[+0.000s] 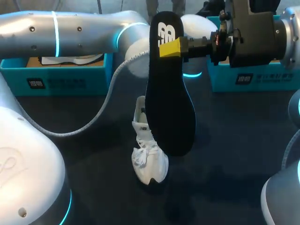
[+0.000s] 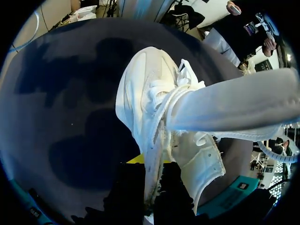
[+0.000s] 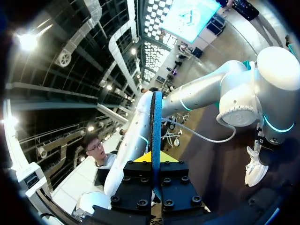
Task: Take the shoe out of the shoebox, open the shoe tongue, remove and reinsert the insole, then place the shoe into the shoebox
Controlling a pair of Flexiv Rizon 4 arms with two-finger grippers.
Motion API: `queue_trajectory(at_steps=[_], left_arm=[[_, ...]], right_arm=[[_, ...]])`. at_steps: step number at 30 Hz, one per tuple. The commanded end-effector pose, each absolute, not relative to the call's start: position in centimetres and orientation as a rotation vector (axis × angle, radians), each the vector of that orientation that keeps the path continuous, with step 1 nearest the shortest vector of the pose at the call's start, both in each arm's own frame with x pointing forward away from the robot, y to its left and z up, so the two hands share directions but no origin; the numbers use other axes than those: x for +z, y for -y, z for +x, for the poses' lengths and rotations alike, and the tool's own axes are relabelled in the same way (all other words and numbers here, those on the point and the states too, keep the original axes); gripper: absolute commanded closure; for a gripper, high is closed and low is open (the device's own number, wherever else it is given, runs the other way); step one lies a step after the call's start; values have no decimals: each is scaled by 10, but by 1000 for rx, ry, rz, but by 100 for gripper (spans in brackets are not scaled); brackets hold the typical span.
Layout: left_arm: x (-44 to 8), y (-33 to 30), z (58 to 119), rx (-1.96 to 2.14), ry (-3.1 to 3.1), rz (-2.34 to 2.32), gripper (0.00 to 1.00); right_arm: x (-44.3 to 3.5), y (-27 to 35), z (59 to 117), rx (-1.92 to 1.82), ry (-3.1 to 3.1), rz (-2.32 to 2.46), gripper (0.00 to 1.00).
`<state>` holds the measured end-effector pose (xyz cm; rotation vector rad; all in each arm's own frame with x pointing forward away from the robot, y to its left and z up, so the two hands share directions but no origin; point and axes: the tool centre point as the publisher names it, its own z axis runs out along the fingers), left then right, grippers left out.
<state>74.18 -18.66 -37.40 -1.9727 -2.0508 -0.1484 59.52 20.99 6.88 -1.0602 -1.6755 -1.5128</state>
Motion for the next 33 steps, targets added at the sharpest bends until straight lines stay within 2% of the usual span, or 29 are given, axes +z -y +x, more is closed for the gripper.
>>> queue_trajectory(at_steps=[1, 21, 22, 23, 24, 33], left_arm=[[-382, 190, 736, -185, 2061, -1977, 100], [-391, 195, 741, -231, 2096, -1958, 100], [-391, 195, 741, -228, 2093, -1956, 78], [-390, 196, 741, -226, 2091, -1954, 45], [-388, 196, 741, -214, 2088, -1956, 0], [-340, 198, 750, -93, 2157, -2013, 0]], right_arm=[[69, -214, 596, -1512, 1674, -1064, 100], [69, -214, 596, -1512, 1674, -1064, 100], [69, -214, 596, -1512, 1674, -1064, 100], [69, -214, 596, -1512, 1674, -1064, 100], [69, -214, 596, -1512, 1674, -1064, 100], [69, -214, 596, -1512, 1674, -1064, 100]])
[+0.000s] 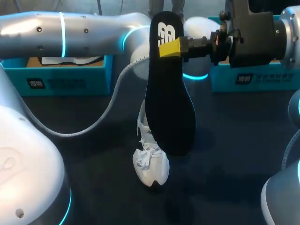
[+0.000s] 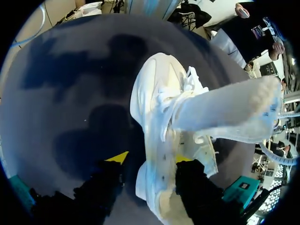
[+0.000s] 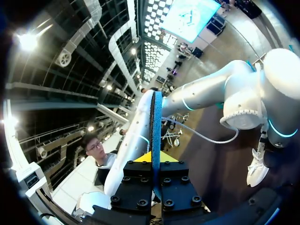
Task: Take the shoe out of the shoebox, open the shoe tongue, remove and reinsert the insole, then place the shoe into the shoebox
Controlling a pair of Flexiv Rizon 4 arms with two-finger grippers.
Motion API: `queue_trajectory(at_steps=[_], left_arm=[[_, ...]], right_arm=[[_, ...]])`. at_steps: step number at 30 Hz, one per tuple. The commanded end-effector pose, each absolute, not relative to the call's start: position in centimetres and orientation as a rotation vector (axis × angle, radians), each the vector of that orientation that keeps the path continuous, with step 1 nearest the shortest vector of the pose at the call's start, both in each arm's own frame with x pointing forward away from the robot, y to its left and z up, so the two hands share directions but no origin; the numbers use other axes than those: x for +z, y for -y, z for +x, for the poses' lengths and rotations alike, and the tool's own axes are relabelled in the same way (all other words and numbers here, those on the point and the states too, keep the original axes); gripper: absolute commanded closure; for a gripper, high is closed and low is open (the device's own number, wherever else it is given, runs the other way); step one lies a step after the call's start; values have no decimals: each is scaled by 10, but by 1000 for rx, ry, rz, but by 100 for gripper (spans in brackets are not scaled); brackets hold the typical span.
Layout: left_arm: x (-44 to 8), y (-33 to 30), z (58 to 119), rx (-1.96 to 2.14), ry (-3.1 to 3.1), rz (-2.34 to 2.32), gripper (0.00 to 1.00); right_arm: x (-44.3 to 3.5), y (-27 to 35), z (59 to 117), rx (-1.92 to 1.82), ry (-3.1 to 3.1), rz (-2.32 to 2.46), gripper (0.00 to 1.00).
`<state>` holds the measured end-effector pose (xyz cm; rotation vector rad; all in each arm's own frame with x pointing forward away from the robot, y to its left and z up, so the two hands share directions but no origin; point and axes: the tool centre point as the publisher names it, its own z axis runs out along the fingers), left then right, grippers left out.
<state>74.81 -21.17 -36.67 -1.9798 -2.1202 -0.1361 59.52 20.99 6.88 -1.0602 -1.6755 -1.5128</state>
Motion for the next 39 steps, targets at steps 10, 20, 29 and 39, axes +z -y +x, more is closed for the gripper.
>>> queue_trajectory(at_steps=[10, 20, 29, 39], left_arm=[[-287, 204, 772, 22, 2270, -2075, 0], [-273, 200, 778, 39, 2193, -2076, 0], [-276, 194, 783, 224, 2283, -2033, 0], [-256, 192, 799, 596, 2413, -2066, 0]], right_arm=[[69, -214, 596, -1512, 1674, -1064, 100], [69, -214, 596, -1512, 1674, -1064, 100], [69, -214, 596, -1512, 1674, -1064, 100], [57, -196, 639, -1435, 1600, -1080, 100]])
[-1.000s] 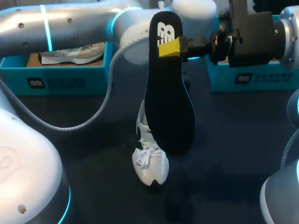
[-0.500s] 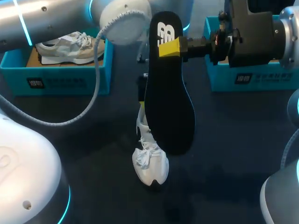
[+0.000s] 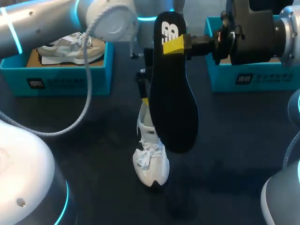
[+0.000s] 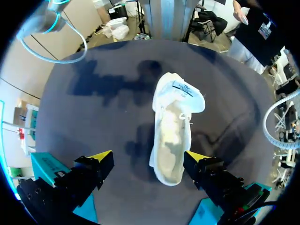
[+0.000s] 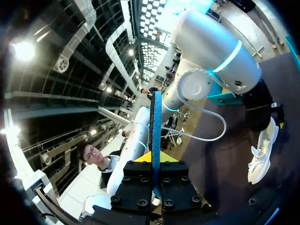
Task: Take the shoe out of the shoebox, open the shoe tongue, remove and reinsert the insole, then place the shoe into the shoebox
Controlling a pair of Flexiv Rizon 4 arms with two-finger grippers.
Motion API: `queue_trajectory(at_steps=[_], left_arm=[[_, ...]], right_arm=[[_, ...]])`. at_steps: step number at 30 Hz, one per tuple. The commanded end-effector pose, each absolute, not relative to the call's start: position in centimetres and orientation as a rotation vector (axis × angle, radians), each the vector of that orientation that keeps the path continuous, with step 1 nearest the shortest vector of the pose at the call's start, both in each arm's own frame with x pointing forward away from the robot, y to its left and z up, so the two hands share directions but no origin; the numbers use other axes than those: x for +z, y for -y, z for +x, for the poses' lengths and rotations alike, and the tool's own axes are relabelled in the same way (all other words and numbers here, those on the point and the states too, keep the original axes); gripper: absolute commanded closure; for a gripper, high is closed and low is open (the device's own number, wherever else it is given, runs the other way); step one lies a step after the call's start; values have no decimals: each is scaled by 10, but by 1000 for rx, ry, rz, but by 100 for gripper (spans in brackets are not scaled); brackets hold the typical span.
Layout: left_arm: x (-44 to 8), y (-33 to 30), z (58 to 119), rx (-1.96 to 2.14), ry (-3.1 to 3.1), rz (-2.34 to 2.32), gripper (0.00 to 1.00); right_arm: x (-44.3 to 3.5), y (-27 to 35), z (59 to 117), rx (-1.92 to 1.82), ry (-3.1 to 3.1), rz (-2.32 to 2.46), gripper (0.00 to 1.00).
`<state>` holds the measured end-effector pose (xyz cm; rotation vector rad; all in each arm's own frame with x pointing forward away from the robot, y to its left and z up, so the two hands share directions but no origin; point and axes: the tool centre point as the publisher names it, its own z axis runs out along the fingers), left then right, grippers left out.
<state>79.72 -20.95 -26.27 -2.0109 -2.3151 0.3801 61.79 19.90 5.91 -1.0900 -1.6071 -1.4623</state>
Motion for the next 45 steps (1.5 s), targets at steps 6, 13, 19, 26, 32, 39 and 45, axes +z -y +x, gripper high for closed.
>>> queue_trajectory(at_steps=[6, 13, 19, 26, 32, 39, 45], left_arm=[[-234, 192, 809, 805, 2503, -2076, 0], [-217, 188, 812, 987, 2562, -2073, 0], [-197, 183, 814, 1190, 2590, -2053, 0], [-172, 179, 815, 1452, 2582, -2097, 0], [-153, 173, 814, 1583, 2562, -2212, 0], [-138, 168, 813, 1709, 2554, -2337, 0], [-125, 166, 813, 1806, 2539, -2417, 0]], right_arm=[[57, -176, 667, -1417, 1524, -1131, 100], [57, -153, 702, -1394, 1377, -1201, 100], [52, -139, 729, -1375, 1274, -1247, 100], [41, -137, 754, -1308, 1161, -1284, 100], [31, -137, 768, -1200, 1076, -1312, 100], [17, -129, 787, -1092, 972, -1399, 100], [1, -124, 799, -992, 907, -1460, 100]])
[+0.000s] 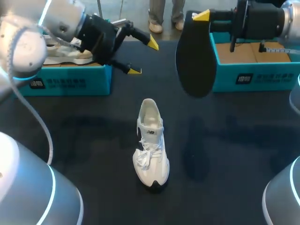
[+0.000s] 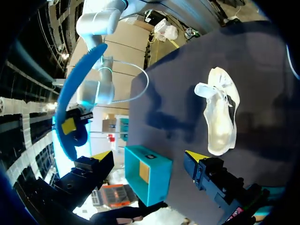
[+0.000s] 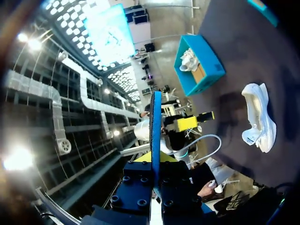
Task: Take the shoe out of the shoebox, open the shoe tongue, remove and reinsert the insole, then place the shoe into the shoebox
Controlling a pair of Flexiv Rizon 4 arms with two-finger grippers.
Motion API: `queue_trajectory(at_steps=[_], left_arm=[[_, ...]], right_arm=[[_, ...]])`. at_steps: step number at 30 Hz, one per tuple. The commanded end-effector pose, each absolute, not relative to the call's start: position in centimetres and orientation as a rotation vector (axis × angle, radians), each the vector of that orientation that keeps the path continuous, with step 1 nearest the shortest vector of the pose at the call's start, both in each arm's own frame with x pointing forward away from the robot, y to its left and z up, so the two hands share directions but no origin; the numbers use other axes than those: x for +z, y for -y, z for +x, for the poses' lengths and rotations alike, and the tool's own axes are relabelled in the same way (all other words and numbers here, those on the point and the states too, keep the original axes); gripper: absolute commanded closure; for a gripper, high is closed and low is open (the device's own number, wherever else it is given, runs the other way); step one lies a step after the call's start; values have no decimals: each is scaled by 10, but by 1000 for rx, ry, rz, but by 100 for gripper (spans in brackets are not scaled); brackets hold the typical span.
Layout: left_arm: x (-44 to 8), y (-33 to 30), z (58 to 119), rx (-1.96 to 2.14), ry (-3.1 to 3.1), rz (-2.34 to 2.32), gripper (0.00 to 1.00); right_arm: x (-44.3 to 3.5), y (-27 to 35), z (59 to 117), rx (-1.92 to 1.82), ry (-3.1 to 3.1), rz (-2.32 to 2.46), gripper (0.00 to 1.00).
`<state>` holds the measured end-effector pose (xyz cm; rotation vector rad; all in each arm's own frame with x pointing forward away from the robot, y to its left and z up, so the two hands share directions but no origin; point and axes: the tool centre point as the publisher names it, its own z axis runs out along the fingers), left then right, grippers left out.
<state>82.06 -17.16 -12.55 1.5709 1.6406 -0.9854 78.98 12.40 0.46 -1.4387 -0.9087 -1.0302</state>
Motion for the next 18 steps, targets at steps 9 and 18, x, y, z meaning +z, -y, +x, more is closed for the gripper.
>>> queue_trajectory(at_steps=[9, 18], left_arm=[[-100, 163, 810, -1097, -1388, 1374, 0], [-78, 171, 796, -1133, -1226, 1328, 0]], right_arm=[[-21, -134, 811, -936, 831, -1530, 100], [-30, -143, 821, -914, 763, -1550, 100]])
